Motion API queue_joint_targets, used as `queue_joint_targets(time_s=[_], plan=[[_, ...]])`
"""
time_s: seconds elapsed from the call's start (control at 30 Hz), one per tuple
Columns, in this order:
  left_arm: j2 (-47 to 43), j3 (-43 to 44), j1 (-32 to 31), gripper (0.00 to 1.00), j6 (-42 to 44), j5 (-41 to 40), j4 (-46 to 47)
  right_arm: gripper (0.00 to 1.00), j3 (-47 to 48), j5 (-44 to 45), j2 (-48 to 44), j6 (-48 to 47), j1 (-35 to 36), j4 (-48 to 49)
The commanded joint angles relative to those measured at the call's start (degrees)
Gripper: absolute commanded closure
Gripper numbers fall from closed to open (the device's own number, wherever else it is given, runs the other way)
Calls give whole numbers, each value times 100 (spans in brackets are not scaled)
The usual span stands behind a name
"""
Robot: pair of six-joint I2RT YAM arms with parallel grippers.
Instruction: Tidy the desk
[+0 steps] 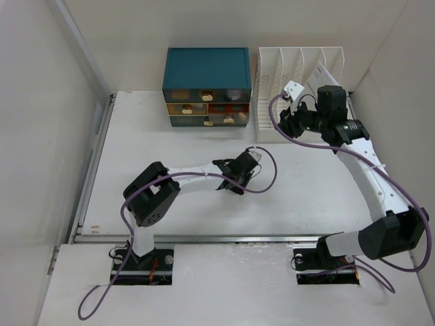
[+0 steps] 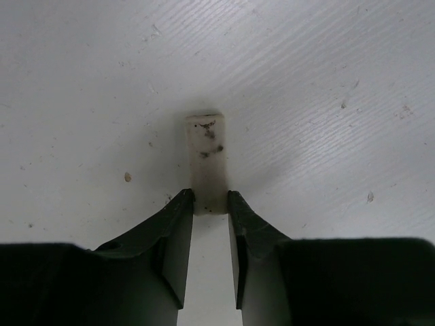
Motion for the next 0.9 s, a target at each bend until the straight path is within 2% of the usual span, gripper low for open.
queue_joint_targets(time_s=[0.0,0.2,0.33,0.4,0.57,0.7,0.87], plan=[[48,163,-2,79,26,-180,-120,59,-14,-144,-72,46,3,190],[-188,163,-2,91,-158,-347,-59,59,-119,-206,-247,46,-189,260],[-723,224,121,97,-264,-453,64,59,-242,136,-371,186,-304,479],[-1119,224,393,98,-326,-400,318,59,-295,409,-371,187,-356,629],[-1567,224,1017,98,-378,-41,609,58,-470,409,-503,240,-418,762],[-1621,469,1562,98,-378,460,837,58,-471,409,-503,292,-418,762],[-1156,1189,2186,98,-308,1120,786,58,-471,-134,-187,292,-418,595]])
